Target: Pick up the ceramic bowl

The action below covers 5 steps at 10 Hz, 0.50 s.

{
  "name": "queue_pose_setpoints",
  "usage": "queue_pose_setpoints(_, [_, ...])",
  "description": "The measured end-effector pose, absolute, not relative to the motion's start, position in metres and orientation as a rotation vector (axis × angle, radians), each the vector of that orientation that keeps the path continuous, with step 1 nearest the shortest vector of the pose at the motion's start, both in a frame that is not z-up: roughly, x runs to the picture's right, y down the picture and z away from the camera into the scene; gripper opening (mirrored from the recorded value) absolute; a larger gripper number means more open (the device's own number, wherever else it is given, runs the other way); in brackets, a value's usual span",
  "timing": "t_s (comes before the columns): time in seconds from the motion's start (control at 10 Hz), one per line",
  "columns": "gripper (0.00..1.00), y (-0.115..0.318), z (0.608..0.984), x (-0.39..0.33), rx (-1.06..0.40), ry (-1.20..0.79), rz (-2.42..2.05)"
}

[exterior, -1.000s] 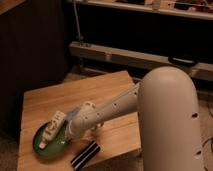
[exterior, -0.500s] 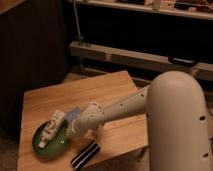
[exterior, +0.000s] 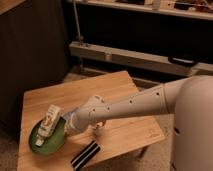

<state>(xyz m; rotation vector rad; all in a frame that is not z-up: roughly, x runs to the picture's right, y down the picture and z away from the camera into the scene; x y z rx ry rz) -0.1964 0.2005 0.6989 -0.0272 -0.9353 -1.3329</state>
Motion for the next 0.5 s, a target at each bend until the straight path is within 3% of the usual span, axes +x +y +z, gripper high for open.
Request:
queue_pose_setpoints(0.3, [0.0, 0.164, 0.636, -0.193, 0.079, -0.936, -1.371])
queue_pose_setpoints(0.5, [0.0, 0.151, 0.617, -0.188, 0.129, -0.968, -1.372])
